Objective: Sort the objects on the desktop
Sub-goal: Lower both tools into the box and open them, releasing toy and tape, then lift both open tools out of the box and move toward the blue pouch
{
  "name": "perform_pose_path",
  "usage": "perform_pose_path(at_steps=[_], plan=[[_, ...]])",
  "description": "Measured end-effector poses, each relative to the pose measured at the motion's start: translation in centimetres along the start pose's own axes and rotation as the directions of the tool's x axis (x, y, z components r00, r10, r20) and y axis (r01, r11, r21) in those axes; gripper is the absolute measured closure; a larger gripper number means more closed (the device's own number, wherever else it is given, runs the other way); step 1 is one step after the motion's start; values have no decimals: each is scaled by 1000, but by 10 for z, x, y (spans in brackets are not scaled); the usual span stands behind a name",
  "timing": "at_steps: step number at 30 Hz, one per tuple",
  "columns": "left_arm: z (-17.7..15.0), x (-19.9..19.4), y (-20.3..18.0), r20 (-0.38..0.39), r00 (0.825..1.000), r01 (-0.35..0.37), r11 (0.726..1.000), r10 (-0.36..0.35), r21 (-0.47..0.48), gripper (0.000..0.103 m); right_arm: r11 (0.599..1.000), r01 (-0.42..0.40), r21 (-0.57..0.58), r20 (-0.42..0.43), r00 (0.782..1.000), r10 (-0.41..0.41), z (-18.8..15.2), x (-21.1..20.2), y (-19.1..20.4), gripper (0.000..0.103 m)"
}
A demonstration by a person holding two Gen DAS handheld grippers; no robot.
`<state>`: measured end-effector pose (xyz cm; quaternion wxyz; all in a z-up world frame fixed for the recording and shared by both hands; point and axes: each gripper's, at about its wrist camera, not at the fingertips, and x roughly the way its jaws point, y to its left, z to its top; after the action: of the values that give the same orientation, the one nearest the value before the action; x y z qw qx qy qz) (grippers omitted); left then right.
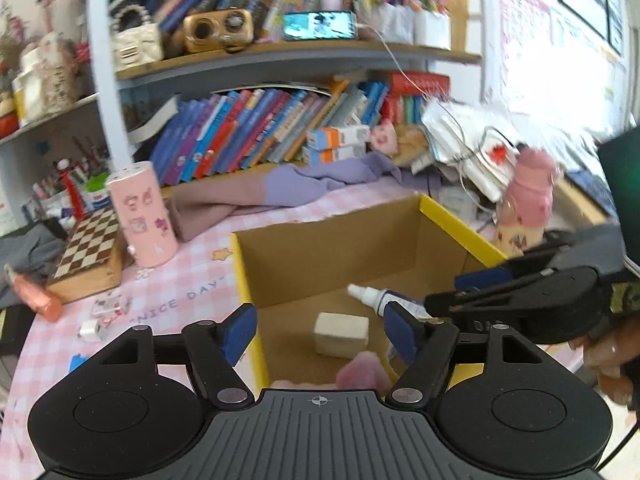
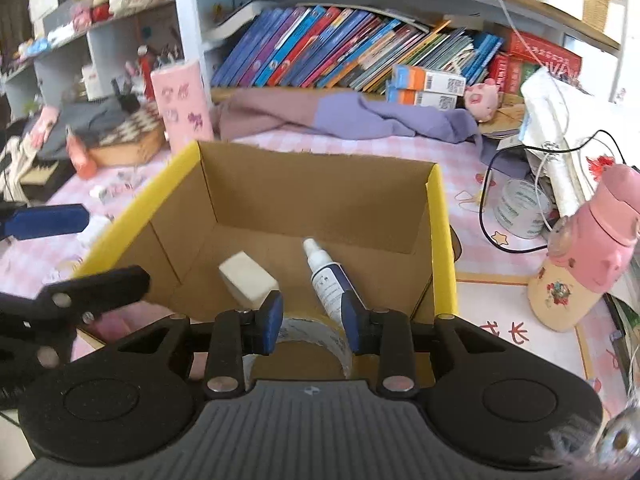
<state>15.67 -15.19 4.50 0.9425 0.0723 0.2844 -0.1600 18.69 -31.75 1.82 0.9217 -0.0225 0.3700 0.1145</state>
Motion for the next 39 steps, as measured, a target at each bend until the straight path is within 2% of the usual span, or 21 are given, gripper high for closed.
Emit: perform_pose_path(at_steps=[4, 12, 20, 29, 39], plan=[[-3, -12, 8, 9, 1000, -7, 999, 7, -39, 31, 1000, 5, 7, 21, 1000, -5, -3, -13, 6, 73], [-24, -33, 18, -3, 1000, -19, 999, 19, -34, 30, 999, 43, 27, 59, 997, -45, -14, -37, 21, 66], [-48, -49, 25, -39, 999, 26, 999, -27, -18, 29, 993, 110, 50, 84, 990, -114, -41, -60, 43, 63], [-73, -72, 45, -73, 994, 86, 996, -85, -2, 28, 985, 158, 68, 28, 987, -160, -74, -76, 79, 63], [-97, -94, 75, -111, 987, 120, 993, -120, -9, 27, 977, 184, 110, -9, 983, -184, -103, -90, 127, 62]])
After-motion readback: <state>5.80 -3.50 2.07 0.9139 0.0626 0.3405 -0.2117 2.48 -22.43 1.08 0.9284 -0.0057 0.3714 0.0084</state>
